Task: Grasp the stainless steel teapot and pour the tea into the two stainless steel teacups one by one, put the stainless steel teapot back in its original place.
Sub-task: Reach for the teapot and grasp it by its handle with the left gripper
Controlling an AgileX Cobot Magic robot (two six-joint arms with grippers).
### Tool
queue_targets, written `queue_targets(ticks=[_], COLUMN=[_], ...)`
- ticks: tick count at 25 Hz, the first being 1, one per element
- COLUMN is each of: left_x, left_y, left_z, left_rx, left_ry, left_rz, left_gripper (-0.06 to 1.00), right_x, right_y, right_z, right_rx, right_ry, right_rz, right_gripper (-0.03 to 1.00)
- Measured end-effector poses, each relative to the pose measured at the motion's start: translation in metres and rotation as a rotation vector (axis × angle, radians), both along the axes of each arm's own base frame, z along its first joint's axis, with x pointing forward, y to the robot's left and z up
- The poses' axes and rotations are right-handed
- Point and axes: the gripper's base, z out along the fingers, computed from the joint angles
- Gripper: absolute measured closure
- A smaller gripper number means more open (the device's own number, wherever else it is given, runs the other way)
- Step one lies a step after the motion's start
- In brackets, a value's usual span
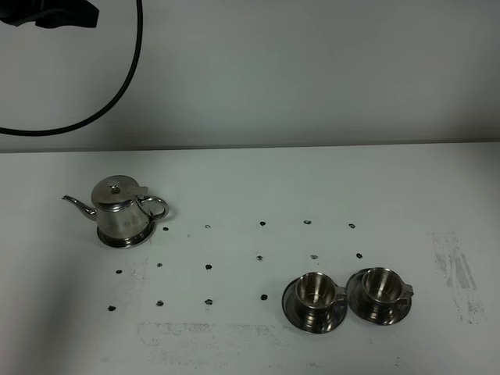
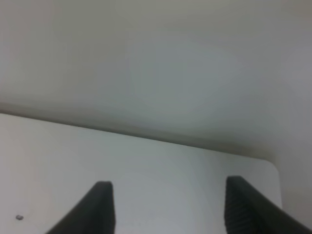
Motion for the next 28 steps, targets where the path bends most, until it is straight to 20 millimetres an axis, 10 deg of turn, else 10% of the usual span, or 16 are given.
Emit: queue_targets(ticks=[10, 22, 28], left_x=[-0.002, -0.054, -0.078], left_y=[0.009, 0.013, 0.019], left_z=[0.002, 0.052, 0.043], left_rx=[0.061, 0.122, 0.19], left_ry=[-0.011, -0.119, -0.117], left_rz=[0.036, 0.075, 0.133], left_gripper=[0.64, 0.65, 0.65], right_x=[-0.002, -0.012, -0.057], right_y=[0.001, 0.005, 0.003], right_z=[-0.006, -0.007, 0.006], right_rx=[0.01, 0.03, 0.027], right_ry=[0.064, 0.115, 0.047], right_rz=[0.006, 0.048, 0.048], right_gripper=[0.5, 0.5, 0.5])
